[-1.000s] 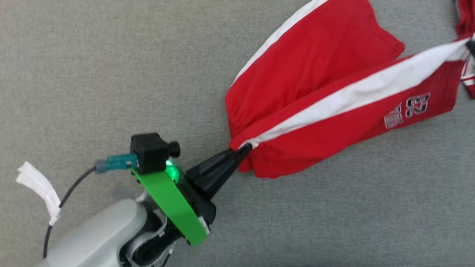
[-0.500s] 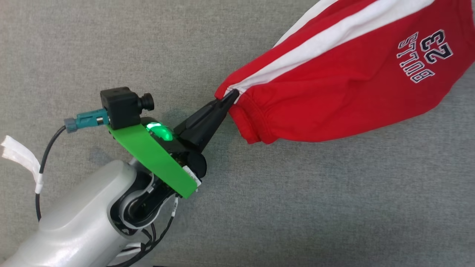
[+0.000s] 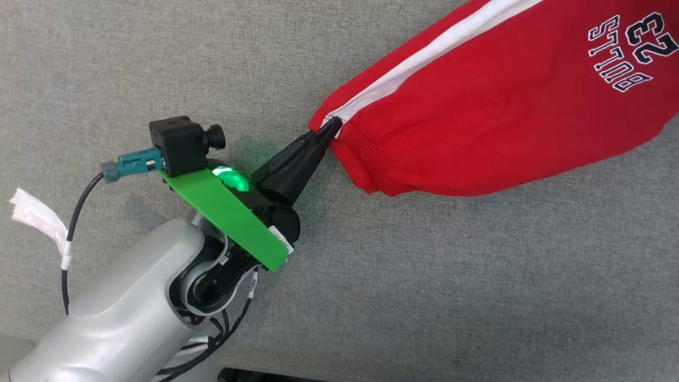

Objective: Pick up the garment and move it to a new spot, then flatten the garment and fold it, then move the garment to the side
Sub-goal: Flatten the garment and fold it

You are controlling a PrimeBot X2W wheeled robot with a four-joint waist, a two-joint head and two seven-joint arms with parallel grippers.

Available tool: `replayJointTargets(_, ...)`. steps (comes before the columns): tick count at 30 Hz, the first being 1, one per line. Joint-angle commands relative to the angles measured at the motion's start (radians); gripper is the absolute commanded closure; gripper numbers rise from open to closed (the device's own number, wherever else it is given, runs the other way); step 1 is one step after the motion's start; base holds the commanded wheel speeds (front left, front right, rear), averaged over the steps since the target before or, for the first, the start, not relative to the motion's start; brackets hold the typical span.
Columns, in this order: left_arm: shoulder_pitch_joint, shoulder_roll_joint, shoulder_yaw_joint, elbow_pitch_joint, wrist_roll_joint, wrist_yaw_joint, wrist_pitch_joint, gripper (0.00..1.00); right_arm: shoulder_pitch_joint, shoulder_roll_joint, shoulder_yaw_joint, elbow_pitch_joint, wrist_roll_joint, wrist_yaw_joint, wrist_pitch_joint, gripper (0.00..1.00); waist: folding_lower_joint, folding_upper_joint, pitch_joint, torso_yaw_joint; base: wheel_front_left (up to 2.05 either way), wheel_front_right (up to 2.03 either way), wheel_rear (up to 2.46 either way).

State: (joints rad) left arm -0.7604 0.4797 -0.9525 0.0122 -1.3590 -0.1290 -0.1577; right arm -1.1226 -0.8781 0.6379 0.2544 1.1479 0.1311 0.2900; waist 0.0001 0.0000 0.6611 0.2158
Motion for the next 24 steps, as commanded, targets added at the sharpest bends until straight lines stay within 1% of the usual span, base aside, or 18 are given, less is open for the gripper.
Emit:
replayJointTargets(1,-0.007,-0.002,-0.001,0.015,0.014,-0.002,-0.012,0.00,-0.015,0.000,0.007,0.007,0.006,-0.001,-0.029,0.00,-0.0001,0.0000,-0.011,-0.005,0.00,0.00,0.00)
replayJointTargets(3,0.000,-0.003,-0.003,0.025,0.029,-0.002,-0.027,0.00,-0.011,0.000,0.025,0.007,0.010,-0.001,-0.073,0.00,-0.0001,0.0000,-0.025,-0.013,0.00,0.00,0.00)
replayJointTargets(6,0.022,0.002,0.009,0.039,0.063,0.031,-0.059,0.00,0.022,-0.006,0.056,-0.015,0.009,-0.001,-0.153,0.00,-0.0001,0.0000,-0.059,-0.035,0.00,0.00,0.00)
replayJointTargets(8,0.044,0.008,0.028,0.049,0.110,0.082,-0.083,0.00,0.052,-0.009,0.081,-0.032,0.000,-0.001,-0.213,0.00,-0.0001,0.0000,-0.085,-0.054,0.00,0.00,0.00)
replayJointTargets(12,0.129,-0.013,0.110,0.045,0.198,0.206,-0.107,0.00,0.119,-0.001,0.137,-0.067,-0.012,-0.001,-0.338,0.00,-0.0001,0.0000,-0.151,-0.096,0.00,0.00,0.00)
replayJointTargets(13,0.158,-0.028,0.154,0.032,0.238,0.238,-0.108,0.00,0.141,0.006,0.154,-0.069,-0.019,-0.001,-0.377,0.00,-0.0001,0.0000,-0.171,-0.106,0.00,0.00,0.00)
replayJointTargets(16,0.256,-0.072,0.247,-0.011,0.370,0.300,-0.107,0.00,0.192,0.026,0.190,-0.062,-0.043,-0.001,-0.482,0.00,-0.0001,0.0000,-0.220,-0.124,0.00,0.00,0.00)
replayJointTargets(18,0.321,-0.104,0.291,-0.039,0.468,0.327,-0.107,0.00,0.223,0.044,0.207,-0.044,-0.070,-0.001,-0.525,0.00,-0.0001,0.0000,-0.256,-0.131,0.00,0.00,0.00)
replayJointTargets(19,0.355,-0.124,0.311,-0.053,0.517,0.334,-0.107,0.00,0.242,0.057,0.209,-0.028,-0.081,-0.001,-0.539,0.00,-0.0001,0.0000,-0.276,-0.133,0.00,0.00,0.00)
replayJointTargets(24,0.491,-0.219,0.405,-0.098,0.709,0.351,-0.107,0.00,0.324,0.114,0.187,0.016,-0.101,-0.001,-0.555,0.00,-0.0001,0.0000,-0.336,-0.130,0.00,0.00,0.00)
